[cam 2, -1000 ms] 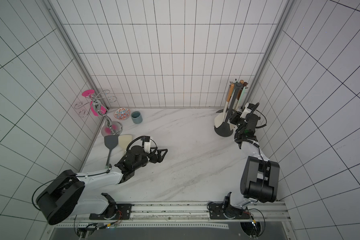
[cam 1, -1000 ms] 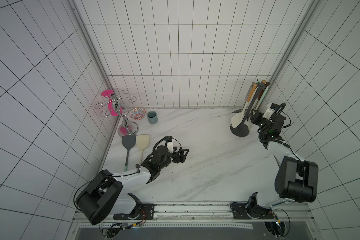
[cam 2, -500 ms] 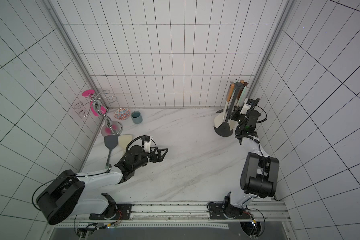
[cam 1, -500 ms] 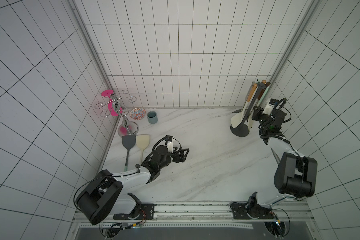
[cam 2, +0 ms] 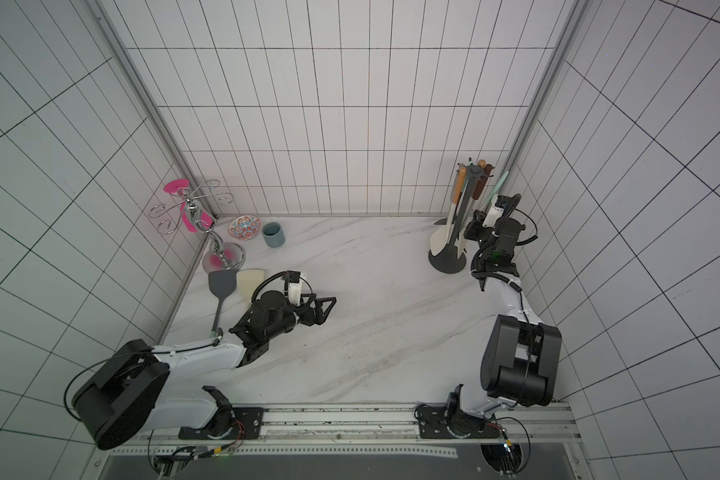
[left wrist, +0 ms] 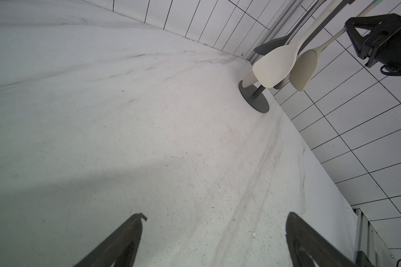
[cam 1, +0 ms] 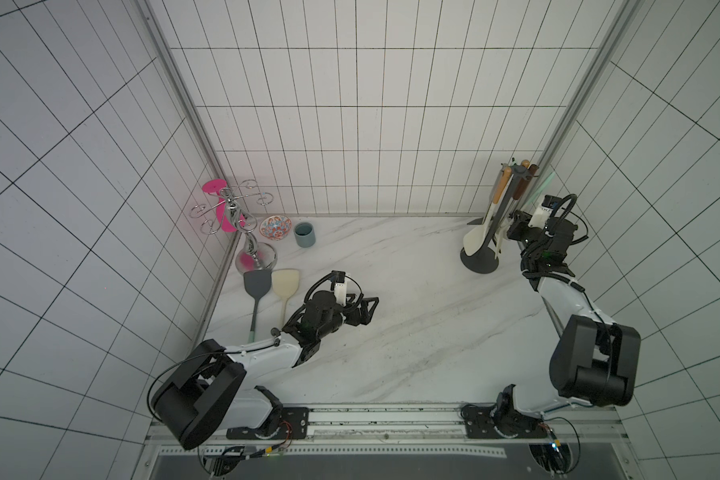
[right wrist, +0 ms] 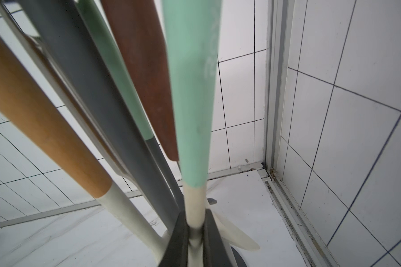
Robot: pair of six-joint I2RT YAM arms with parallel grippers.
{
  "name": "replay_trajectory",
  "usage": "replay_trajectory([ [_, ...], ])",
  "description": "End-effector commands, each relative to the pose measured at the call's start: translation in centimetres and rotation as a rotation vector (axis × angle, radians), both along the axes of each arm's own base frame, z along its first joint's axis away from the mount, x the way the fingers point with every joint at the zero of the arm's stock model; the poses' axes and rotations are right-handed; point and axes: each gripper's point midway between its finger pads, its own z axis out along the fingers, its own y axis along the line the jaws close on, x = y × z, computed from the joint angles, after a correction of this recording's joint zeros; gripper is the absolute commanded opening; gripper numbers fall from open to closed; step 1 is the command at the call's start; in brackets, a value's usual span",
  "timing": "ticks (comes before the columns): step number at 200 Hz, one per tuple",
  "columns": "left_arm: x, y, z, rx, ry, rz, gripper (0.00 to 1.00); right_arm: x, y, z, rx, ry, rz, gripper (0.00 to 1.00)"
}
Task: Take the spatula off the kitchen utensil rack
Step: Take off the spatula from the rack, then place the spatula at the center of the board.
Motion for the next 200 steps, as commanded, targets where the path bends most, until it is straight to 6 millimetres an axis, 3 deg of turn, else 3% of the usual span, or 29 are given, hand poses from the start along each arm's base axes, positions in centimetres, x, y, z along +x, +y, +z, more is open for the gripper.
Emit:
replay_trajectory([
  [1,0.0,0.1,0.2,-0.014,-0.009,0.003,0.97,-1.0,0.4,3.1,-0.066,-0.049,-0.039,0.0],
  [49,-0.1,0.4,0.5,-0.013,-0.022,0.01,0.97,-3.5,0.7,3.4,-0.094,-0.027,-0.124,0.0],
  [84,-0.1,0.9,1.4,-0.018,-0.048,0.027,0.97,-6.0,3.8,3.0,-0.088,-0.031,-0.05,0.0],
  [112,-0.4,1.2,2.6,-0.03,-0.077,0.027,0.97,-7.9,8.4,1.8,-0.089,-0.017,0.099,0.0],
  [150,-1.2,1.9,4.6,-0.056,-0.146,0.033,0.97,-10.2,16.8,-2.1,-0.13,0.05,0.389,0.0],
  [200,-2.8,2.2,7.7,-0.121,-0.255,-0.009,0.97,-14.1,27.7,-8.1,-0.454,0.197,0.769,0.0],
])
